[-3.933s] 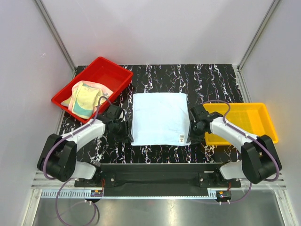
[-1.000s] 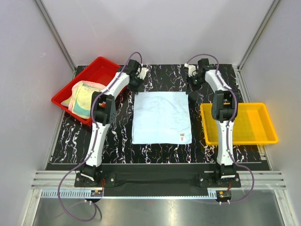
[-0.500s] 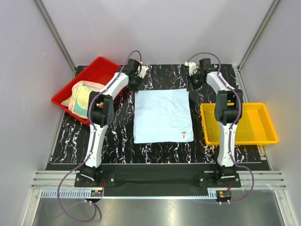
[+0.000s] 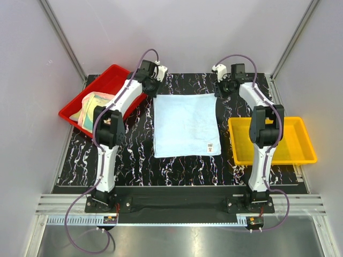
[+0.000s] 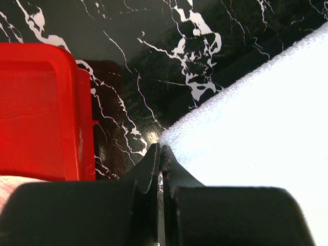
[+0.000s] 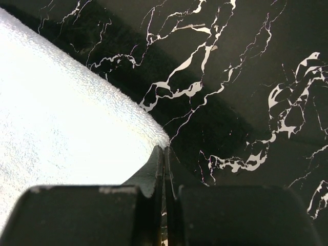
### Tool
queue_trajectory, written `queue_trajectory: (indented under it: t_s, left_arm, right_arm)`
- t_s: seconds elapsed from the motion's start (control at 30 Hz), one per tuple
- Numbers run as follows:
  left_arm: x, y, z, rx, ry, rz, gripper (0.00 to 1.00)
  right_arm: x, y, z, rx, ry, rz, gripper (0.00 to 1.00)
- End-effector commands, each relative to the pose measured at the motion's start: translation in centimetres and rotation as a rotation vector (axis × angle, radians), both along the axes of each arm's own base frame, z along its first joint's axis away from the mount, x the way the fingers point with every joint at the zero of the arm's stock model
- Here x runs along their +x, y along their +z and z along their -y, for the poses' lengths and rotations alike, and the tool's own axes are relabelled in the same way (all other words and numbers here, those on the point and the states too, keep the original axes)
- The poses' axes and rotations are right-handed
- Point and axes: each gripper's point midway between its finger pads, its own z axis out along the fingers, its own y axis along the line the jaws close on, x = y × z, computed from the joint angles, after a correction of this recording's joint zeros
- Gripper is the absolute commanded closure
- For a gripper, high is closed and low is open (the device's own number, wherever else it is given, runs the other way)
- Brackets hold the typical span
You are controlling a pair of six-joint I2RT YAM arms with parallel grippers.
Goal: Fold and stack the towels
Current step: Fold the towel
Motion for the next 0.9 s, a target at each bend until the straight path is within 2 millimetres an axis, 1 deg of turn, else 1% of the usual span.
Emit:
queue_trajectory:
  t_s: [0.0, 0.03, 0.07, 0.1, 0.13, 0.17, 0.2, 0.23, 0.27, 0.3, 0.33, 0.37, 0.4, 0.47, 0.5, 0.53, 0.57, 0.6, 0.63, 0.67, 0.7, 0.73, 0.77, 0.8, 0.83, 0.87]
  left_arm:
    - [-0.2, 3.9, 0.1, -0.012, -0.016, 0.081, 1.0]
    - [-0.6, 3.7, 0.0, -0.002, -0.016, 0.074, 1.0]
    - [-1.2, 4.1, 0.0, 0.004, -0.024, 0.076, 1.0]
    - [-1.3, 4.9, 0.2, -0.004, -0.029, 0.091, 1.0]
    - [-1.9, 4.5, 0.1, 0.0, -0.032, 0.08, 1.0]
    - [-2.2, 4.8, 0.2, 0.0, -0.037, 0.086, 1.0]
    - [-2.6, 5.9, 0.4, -0.007, -0.045, 0.112, 1.0]
    - [-2.9, 6.1, 0.4, -0.003, -0.047, 0.115, 1.0]
    - [-3.6, 5.6, 0.1, 0.013, -0.042, 0.105, 1.0]
    - [-4.1, 6.3, 0.3, 0.012, -0.047, 0.119, 1.0]
    - [-4.4, 6.7, 0.2, 0.014, -0.049, 0.128, 1.0]
    - [-5.2, 5.8, 0.1, 0.021, -0.051, 0.103, 1.0]
    - [-5.7, 6.9, 0.2, 0.01, -0.047, 0.126, 1.0]
    - [-6.7, 6.9, 0.5, 0.003, -0.059, 0.118, 1.0]
    - [-7.6, 6.2, 0.7, 0.002, -0.061, 0.098, 1.0]
    - [-8.2, 6.9, 0.9, -0.012, -0.067, 0.105, 1.0]
    - [-8.8, 7.0, 1.0, -0.02, -0.072, 0.1, 1.0]
    - [-10.0, 6.2, 1.4, -0.02, -0.082, 0.073, 1.0]
    - [-10.8, 7.0, 1.5, -0.024, -0.084, 0.087, 1.0]
    - [-11.5, 6.8, 1.5, -0.022, -0.088, 0.081, 1.0]
    - [-12.7, 5.8, 1.8, -0.015, -0.098, 0.061, 1.0]
    - [-13.3, 5.7, 1.7, -0.015, -0.097, 0.062, 1.0]
    - [-13.9, 6.4, 1.7, -0.024, -0.097, 0.078, 1.0]
    - [-14.5, 6.3, 1.8, -0.031, -0.096, 0.072, 1.0]
    - [-15.4, 5.3, 1.7, -0.026, -0.098, 0.045, 1.0]
    - [-16.0, 5.7, 1.6, -0.035, -0.096, 0.049, 1.0]
  right_arm:
    - [0.7, 5.3, 0.4, -0.034, 0.012, 0.173, 1.0]
    - [0.5, 6.4, 0.5, -0.036, 0.013, 0.196, 1.0]
    - [-0.1, 6.7, 0.6, -0.042, 0.019, 0.204, 1.0]
    - [-0.5, 6.9, 0.5, -0.045, 0.022, 0.209, 1.0]
    - [-0.9, 6.8, 0.7, -0.048, 0.023, 0.207, 1.0]
    - [-1.1, 7.0, 0.7, -0.048, 0.023, 0.217, 1.0]
    - [-2.1, 7.0, 0.7, -0.048, 0.032, 0.212, 1.0]
    - [-2.7, 7.0, 0.6, -0.044, 0.038, 0.211, 1.0]
    - [-3.1, 7.5, 0.3, -0.031, 0.054, 0.229, 1.0]
    - [-4.4, 7.6, 0.3, -0.025, 0.057, 0.232, 1.0]
    - [-5.0, 7.8, 0.1, -0.013, 0.067, 0.244, 1.0]
    - [-5.3, 8.3, 0.0, -0.015, 0.08, 0.275, 1.0]
    - [-6.8, 8.4, 0.1, -0.017, 0.082, 0.281, 1.0]
    - [-7.6, 8.9, 0.4, -0.019, 0.059, 0.297, 1.0]
    - [-8.4, 8.4, 0.5, -0.012, 0.044, 0.273, 1.0]
    - [-9.0, 9.4, 0.7, -0.015, 0.028, 0.286, 1.0]
    - [-9.8, 9.0, 0.7, -0.004, 0.018, 0.256, 1.0]
    - [-10.7, 9.1, 0.7, -0.001, 0.02, 0.246, 1.0]
    - [-11.7, 9.0, 0.2, 0.017, 0.047, 0.226, 1.0]
    - [-12.6, 8.7, 0.1, 0.03, 0.048, 0.203, 1.0]
    - [-13.7, 8.4, 0.0, 0.037, 0.053, 0.193, 1.0]
    - [-14.5, 8.3, -0.3, 0.049, 0.074, 0.186, 1.0]
    - [-15.2, 8.0, -0.7, 0.051, 0.084, 0.179, 1.0]
    - [-16.3, 7.3, -0.7, 0.049, 0.086, 0.165, 1.0]
    - [-16.9, 7.0, -0.7, 0.043, 0.085, 0.159, 1.0]
    - [-17.4, 6.6, -0.7, 0.037, 0.09, 0.153, 1.0]
